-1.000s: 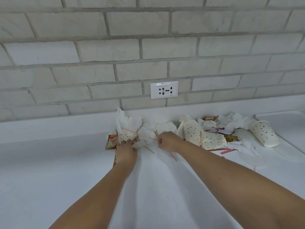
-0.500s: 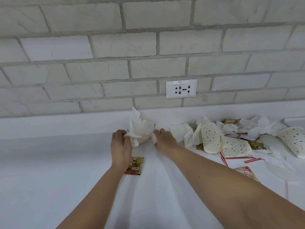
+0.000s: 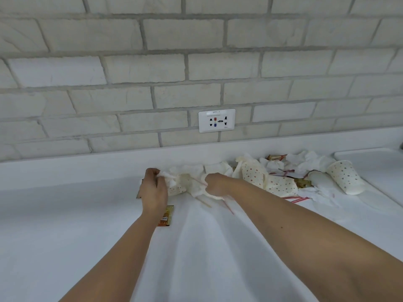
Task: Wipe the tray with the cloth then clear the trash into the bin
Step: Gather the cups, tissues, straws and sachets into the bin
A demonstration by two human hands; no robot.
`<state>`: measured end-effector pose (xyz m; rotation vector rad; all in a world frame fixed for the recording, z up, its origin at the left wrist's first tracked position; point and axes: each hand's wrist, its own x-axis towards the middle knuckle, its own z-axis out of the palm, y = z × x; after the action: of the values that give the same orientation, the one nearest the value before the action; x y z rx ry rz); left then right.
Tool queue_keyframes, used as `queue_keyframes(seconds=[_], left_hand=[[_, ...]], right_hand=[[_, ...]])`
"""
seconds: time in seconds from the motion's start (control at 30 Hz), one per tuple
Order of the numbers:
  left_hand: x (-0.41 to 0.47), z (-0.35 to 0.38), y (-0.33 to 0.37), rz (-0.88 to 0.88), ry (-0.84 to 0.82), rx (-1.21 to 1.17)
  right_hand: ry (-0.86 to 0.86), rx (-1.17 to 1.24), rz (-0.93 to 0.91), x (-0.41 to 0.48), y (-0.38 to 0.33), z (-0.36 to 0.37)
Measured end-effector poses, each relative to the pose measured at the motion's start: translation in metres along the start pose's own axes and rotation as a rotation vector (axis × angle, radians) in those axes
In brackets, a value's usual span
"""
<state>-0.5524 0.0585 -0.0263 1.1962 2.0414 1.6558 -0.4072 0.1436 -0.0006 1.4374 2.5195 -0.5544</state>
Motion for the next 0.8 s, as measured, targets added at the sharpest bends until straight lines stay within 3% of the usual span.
queue_keyframes(seconds=[0.27,0.57,0.8], left_hand=[[-0.034,0.041,0.044,0.072,-0.155,-0.083],[-0.099,0.095,0.086,0.045,-0.409,-0.209],[-0.192,0.141,0.124,-0.017,-0.758,-0.259]], right_hand=[[-0.065,0.179,0.107,-0.096,0.046,-0.033],[0.086,0.285,0.269,-0.196,0.114,-0.034],[0.214,0.371,0.403,-0.293,0.174,-0.015]])
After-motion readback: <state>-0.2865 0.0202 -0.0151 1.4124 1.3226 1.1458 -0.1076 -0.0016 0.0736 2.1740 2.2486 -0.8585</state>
